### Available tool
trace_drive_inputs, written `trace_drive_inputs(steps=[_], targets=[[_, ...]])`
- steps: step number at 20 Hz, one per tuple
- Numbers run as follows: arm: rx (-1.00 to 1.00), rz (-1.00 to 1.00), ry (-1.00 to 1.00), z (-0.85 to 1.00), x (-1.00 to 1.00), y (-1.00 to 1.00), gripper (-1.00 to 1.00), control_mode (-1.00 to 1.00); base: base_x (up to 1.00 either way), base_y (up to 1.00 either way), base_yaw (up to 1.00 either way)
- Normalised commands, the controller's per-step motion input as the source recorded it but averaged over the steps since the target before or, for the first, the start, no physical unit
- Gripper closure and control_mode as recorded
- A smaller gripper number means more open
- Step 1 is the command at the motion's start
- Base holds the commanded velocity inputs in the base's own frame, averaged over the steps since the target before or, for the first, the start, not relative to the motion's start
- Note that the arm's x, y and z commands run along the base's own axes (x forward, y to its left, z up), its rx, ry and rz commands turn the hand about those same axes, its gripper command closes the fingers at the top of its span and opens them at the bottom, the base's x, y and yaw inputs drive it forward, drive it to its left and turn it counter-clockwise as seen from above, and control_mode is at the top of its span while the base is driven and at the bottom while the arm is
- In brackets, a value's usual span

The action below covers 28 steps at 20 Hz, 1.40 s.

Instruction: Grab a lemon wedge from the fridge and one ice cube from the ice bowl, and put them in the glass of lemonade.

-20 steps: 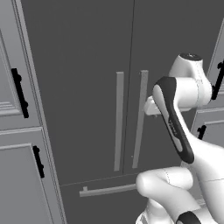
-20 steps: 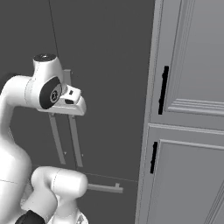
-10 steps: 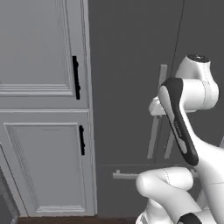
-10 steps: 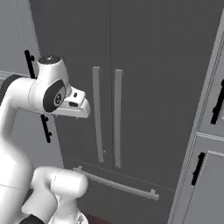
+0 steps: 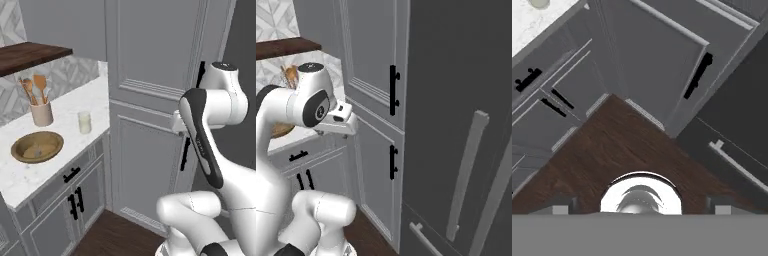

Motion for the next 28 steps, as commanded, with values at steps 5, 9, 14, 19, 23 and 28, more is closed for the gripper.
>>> trace_drive_inputs(steps=[5,9,14,19,23,28], targets=[[0.0,0.0,0.0,0.0,0.0,0.0,-1.0,1.0,0.44,0.27,0.75],[0.0,0.0,0.0,0.0,0.0,0.0,-1.0,1.0,0.65,0.11,0.76],[0.0,0.0,0.0,0.0,0.0,0.0,-1.0,1.0,1.0,-0.09,0.66],[0.0,0.0,0.0,0.0,0.0,0.0,-1.0,1.0,0.87,-0.39,0.51],[0.0,0.0,0.0,0.0,0.0,0.0,-1.0,1.0,0.24,-0.59,0.19],[0.0,0.0,0.0,0.0,0.0,0.0,-1.0,1.0,0.28,-0.33,0.08]])
